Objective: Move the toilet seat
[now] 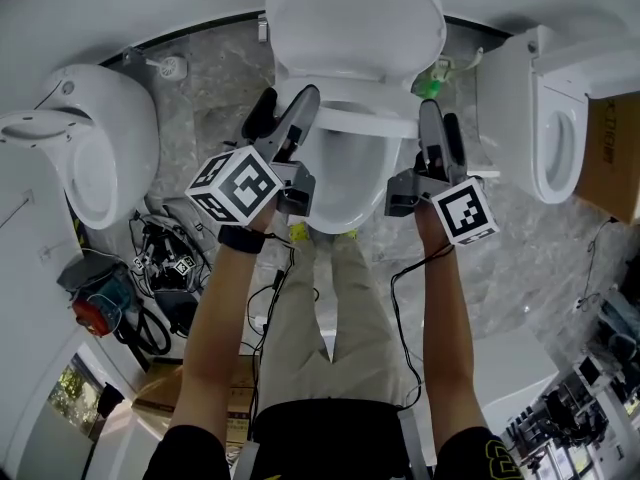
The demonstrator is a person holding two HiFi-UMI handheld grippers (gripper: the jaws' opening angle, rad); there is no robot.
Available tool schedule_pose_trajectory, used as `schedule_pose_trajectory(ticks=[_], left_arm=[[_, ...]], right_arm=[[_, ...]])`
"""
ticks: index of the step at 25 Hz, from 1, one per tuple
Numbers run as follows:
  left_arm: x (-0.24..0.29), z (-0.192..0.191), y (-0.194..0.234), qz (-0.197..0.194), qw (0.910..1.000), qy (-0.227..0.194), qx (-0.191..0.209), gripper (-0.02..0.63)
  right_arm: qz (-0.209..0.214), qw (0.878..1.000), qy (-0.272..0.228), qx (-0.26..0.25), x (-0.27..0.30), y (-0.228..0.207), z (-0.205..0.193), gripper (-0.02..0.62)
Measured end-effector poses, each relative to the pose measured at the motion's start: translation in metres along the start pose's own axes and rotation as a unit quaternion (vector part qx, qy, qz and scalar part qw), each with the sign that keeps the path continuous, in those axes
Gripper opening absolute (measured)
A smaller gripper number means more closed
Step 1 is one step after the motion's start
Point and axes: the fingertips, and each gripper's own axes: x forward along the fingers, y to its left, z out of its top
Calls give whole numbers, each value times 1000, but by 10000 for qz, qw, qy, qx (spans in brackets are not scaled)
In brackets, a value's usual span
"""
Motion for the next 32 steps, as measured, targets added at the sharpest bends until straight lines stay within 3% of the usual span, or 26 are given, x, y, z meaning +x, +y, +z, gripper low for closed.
schedule_pose_trajectory(ticks=[32], left_arm=[[54, 43, 5, 120, 9980, -560, -262, 403]], right_arm=[[126, 9986, -361, 360, 60, 1, 27, 443]])
